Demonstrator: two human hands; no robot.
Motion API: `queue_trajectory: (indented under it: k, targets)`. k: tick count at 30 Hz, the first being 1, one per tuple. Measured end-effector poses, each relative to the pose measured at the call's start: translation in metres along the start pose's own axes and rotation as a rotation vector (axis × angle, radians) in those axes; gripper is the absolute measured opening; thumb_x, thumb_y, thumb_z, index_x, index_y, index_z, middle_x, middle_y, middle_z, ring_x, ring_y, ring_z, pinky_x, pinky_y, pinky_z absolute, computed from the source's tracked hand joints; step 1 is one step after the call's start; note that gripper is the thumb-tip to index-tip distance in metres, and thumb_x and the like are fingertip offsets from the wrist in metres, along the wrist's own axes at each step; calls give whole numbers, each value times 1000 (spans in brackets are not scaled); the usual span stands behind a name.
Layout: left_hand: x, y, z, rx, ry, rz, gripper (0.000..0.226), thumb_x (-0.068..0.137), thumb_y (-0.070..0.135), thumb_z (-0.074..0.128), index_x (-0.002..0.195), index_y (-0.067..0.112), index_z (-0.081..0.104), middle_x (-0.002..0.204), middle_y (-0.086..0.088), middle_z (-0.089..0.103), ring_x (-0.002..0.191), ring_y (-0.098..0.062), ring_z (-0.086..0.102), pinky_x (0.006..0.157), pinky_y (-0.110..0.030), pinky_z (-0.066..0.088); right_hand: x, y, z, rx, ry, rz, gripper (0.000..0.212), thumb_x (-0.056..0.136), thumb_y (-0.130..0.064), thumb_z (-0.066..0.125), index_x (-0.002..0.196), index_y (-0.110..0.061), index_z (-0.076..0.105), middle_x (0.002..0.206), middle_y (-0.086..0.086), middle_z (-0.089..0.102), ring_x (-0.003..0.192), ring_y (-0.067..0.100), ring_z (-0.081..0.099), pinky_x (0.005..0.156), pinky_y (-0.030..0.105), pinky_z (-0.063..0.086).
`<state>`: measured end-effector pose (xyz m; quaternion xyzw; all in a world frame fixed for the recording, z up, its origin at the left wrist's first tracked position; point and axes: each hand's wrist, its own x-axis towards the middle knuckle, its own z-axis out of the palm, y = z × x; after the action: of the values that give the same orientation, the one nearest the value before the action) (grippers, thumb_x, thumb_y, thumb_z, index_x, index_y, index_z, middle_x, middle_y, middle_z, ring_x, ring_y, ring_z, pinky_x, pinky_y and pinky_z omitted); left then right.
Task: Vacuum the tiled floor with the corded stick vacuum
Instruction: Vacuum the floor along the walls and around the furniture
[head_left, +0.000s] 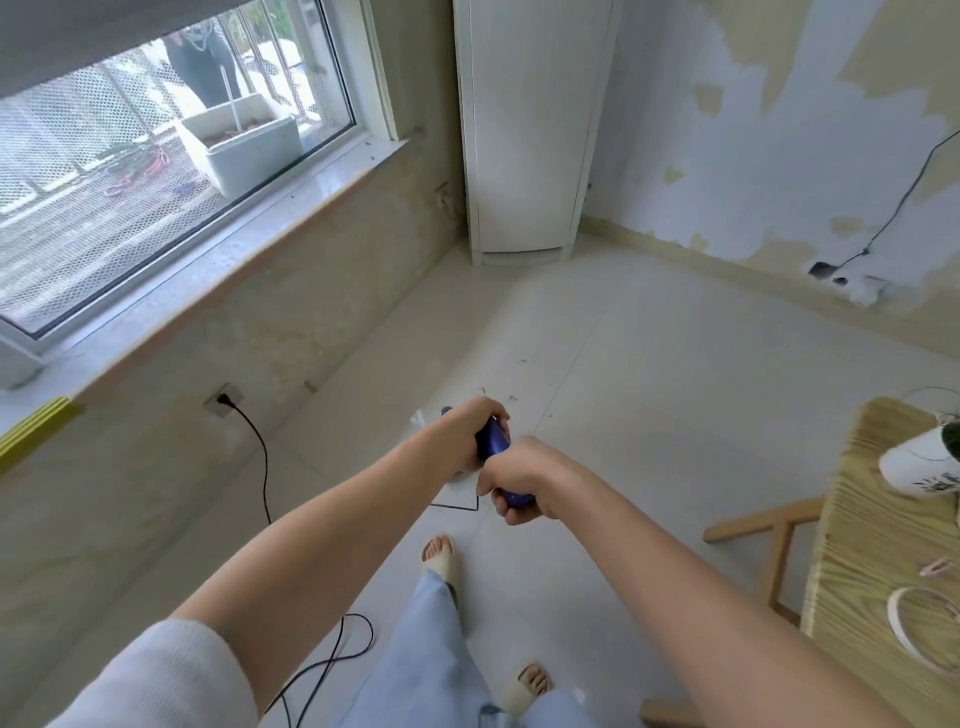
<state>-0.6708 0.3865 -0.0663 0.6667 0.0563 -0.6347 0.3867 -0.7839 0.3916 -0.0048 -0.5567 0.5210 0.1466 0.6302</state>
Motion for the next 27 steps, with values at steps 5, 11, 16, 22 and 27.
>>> queue_trajectory:
  k: [5, 11, 16, 22, 27]
  targets:
    - [16, 14, -21, -5, 15, -4, 26, 84, 5, 51, 60, 9, 42, 51, -3, 45, 48, -15, 43, 51, -24, 40, 19, -16, 16, 39, 6, 1, 10, 87, 4, 50, 91, -4, 48, 62, 7, 47, 42, 11, 44, 35, 15, 42]
    - [52, 58, -46, -82, 56, -19, 18, 81, 8, 55, 66, 8, 45, 61, -4, 50, 54, -16, 48, 58, -26, 44, 68, -57, 18, 39, 13, 20, 19, 86, 5, 51, 101, -5, 48, 65, 6, 48, 46, 12, 45, 38, 16, 44]
    - [92, 126, -66, -32, 88, -13, 17, 82, 8, 55, 67, 7, 46, 59, -3, 51, 57, -17, 48, 76, -26, 44, 128, -113, 10, 59, 56, 46, 24, 86, 4, 52, 107, -5, 50, 71, 8, 52, 50, 13, 49, 38, 17, 45]
    - [146, 198, -106, -3, 60, 2, 18, 84, 7, 50, 66, 8, 45, 56, -4, 48, 52, -17, 46, 61, -26, 42, 204, -176, 21, 142, 89, 75, 28, 86, 5, 48, 110, -8, 46, 93, 12, 52, 55, 15, 49, 37, 19, 46]
    - [180, 240, -136, -5, 84, 9, 17, 88, 5, 48, 71, 8, 44, 58, -5, 47, 51, -17, 44, 57, -26, 42, 252, -217, 34, 142, 96, 85, 23, 87, 4, 49, 105, -10, 43, 93, 10, 51, 54, 14, 49, 39, 21, 48]
